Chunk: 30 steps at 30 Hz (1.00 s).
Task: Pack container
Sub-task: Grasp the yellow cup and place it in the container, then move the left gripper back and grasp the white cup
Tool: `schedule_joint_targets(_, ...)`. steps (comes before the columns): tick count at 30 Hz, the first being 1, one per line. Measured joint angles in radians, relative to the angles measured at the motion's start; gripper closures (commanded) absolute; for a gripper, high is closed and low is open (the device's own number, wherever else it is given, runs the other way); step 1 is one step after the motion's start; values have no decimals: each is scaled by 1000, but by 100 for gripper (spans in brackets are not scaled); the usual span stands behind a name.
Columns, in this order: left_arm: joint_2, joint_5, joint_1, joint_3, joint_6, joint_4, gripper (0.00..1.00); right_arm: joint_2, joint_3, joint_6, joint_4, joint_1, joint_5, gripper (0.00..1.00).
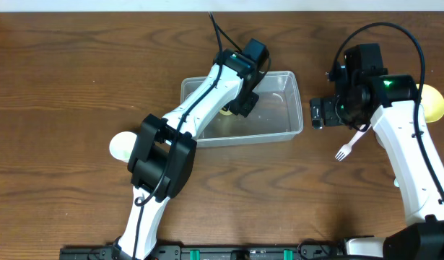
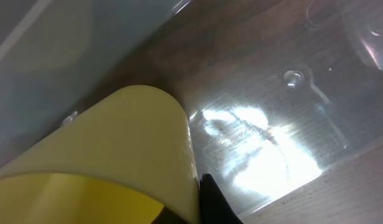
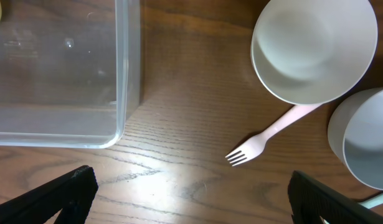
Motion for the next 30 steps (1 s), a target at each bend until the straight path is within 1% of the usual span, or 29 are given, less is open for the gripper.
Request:
schedule_joint_targets(1, 0, 0, 0, -6, 0, 3, 84, 0, 0, 0, 0, 0, 0, 1)
schedule_joint_targets(2, 0, 0, 0, -8, 5, 2, 71, 0, 0, 0, 0, 0, 0, 1)
schedule_joint_targets(3, 0, 0, 0, -13, 6, 2, 61, 0, 0, 0, 0, 0, 0, 1)
schedule_joint_targets(6, 0, -1, 1, -19, 6, 2, 54, 0, 0, 0, 0, 0, 0, 1)
schedule_joint_targets(7, 0, -2, 1, -19, 6, 1, 52, 0, 0, 0, 0, 0, 0, 1)
schedule_joint_targets(15, 0, -1, 1, -19, 7, 2, 51, 0, 0, 0, -2, 0, 0, 1)
schedule_joint_targets(18, 0, -5, 1, -13, 25, 3, 47, 0, 0, 0, -2, 0, 0, 1)
schedule_joint_targets(21, -3, -48, 1, 8, 39, -2, 47, 0, 0, 0, -2, 0, 0, 1)
schedule_joint_targets(22, -7, -72, 1, 18, 42, -11, 45, 0, 0, 0, -2, 0, 0, 1)
schedule_joint_targets(26, -67, -147, 5, 52, 52, -68, 41, 0, 0, 0, -3, 0, 0, 1)
schedule_joint_targets(28, -138, -171, 17, 64, 48, -97, 40, 0, 0, 0, -3, 0, 0, 1)
schedule_joint_targets(30, -217, -188, 40, 69, 27, -138, 36, 0, 0, 0, -3, 0, 0, 1)
